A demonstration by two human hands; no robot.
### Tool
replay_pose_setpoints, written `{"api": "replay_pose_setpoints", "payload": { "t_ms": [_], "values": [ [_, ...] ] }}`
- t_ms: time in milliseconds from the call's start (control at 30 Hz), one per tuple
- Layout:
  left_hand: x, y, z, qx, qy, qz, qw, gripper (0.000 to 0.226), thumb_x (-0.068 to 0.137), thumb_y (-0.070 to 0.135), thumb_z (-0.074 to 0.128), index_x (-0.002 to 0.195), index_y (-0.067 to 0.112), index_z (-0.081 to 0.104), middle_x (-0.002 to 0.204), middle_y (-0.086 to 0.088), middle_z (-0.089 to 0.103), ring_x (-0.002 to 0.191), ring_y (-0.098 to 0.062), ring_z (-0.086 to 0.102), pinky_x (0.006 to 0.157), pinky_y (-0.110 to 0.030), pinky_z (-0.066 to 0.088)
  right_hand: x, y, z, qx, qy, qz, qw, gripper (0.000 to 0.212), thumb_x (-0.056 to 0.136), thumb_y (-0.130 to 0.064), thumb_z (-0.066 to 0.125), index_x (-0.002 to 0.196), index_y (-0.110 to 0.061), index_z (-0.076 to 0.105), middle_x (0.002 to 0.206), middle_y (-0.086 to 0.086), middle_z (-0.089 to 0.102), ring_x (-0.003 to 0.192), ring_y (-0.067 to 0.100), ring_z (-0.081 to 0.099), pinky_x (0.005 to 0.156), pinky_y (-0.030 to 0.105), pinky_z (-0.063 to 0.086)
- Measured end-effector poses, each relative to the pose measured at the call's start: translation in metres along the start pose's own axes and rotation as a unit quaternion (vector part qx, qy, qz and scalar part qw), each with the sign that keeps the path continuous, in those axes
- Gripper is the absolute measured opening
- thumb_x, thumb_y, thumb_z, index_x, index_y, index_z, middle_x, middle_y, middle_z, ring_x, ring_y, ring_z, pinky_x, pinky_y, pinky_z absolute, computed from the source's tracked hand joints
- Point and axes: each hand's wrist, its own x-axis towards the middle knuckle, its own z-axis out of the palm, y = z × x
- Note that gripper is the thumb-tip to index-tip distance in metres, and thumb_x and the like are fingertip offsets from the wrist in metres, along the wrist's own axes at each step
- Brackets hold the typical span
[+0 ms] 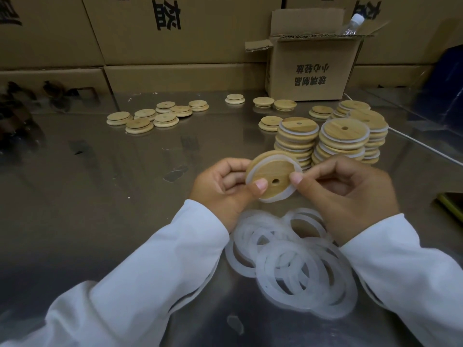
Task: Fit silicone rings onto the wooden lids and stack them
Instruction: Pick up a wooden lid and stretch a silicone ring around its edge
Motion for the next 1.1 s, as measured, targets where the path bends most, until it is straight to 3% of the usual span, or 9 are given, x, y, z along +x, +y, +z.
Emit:
{"api": "replay_pose_setpoints", "payload": {
  "t_ms": [267, 400, 633, 800, 967, 1100],
  "values": [
    [-0.002, -0.001, -0.001, 0.074, -0.028, 0.019, 0.997, 0.024, 0.074, -0.003, 0.067, 0.089, 0.015, 0.06, 0.085, -0.002, 0.068, 0.078, -0.012, 0.066, 0.071, -0.022, 0.055, 0.001, 0.0, 0.001, -0.028, -0.005, -0.022, 0.999, 0.009, 0.07, -0.025, 0.072, 0.067, -0.03, 0.065, 0.075, -0.015, 0.069, 0.07, 0.005, 0.065, 0.067, 0.015, 0.052],
    [-0.003, -0.002, 0.0, 0.078, -0.031, 0.015, 0.996, 0.023, 0.069, 0.011, 0.071, 0.089, 0.015, 0.061, 0.086, -0.004, 0.069, 0.077, -0.013, 0.067, 0.068, -0.02, 0.054, -0.001, -0.001, 0.002, -0.03, -0.026, -0.01, 0.999, 0.011, 0.07, -0.022, 0.072, 0.064, -0.029, 0.066, 0.072, -0.014, 0.069, 0.068, 0.005, 0.065, 0.066, 0.017, 0.052],
    [0.002, 0.003, -0.004, 0.12, -0.051, 0.055, 0.99, 0.018, 0.076, 0.0, 0.065, 0.084, 0.016, 0.06, 0.081, 0.0, 0.067, 0.072, -0.005, 0.065, 0.066, -0.014, 0.052, 0.0, -0.004, 0.001, 0.051, -0.039, 0.09, 0.994, 0.008, 0.071, -0.02, 0.073, 0.066, -0.026, 0.07, 0.068, -0.004, 0.069, 0.062, 0.007, 0.063, 0.041, 0.016, 0.046],
    [0.006, 0.011, -0.011, 0.159, -0.068, 0.078, 0.982, 0.019, 0.076, 0.002, 0.066, 0.087, 0.017, 0.062, 0.086, -0.002, 0.068, 0.079, -0.01, 0.066, 0.073, -0.018, 0.053, 0.003, -0.007, -0.002, 0.054, -0.054, 0.1, 0.992, 0.013, 0.07, -0.019, 0.072, 0.059, -0.024, 0.069, 0.066, -0.006, 0.07, 0.059, 0.001, 0.061, 0.059, 0.012, 0.05],
    [0.008, 0.016, -0.015, 0.132, -0.072, 0.071, 0.986, 0.018, 0.072, 0.012, 0.065, 0.09, 0.013, 0.063, 0.083, 0.0, 0.069, 0.077, -0.009, 0.066, 0.074, -0.02, 0.054, 0.005, -0.012, -0.002, 0.067, -0.078, 0.095, 0.99, 0.01, 0.069, -0.019, 0.072, 0.06, -0.022, 0.068, 0.065, -0.004, 0.07, 0.062, 0.004, 0.061, 0.061, 0.013, 0.05],
    [0.009, 0.013, -0.015, 0.061, -0.064, 0.023, 0.996, 0.023, 0.07, 0.014, 0.074, 0.09, 0.012, 0.063, 0.076, 0.002, 0.071, 0.073, -0.012, 0.066, 0.068, -0.026, 0.055, 0.005, -0.016, -0.005, 0.09, -0.093, 0.089, 0.988, 0.01, 0.058, -0.032, 0.07, 0.061, -0.022, 0.069, 0.066, -0.003, 0.07, 0.062, 0.006, 0.062, 0.061, 0.014, 0.051]
  ]
}}
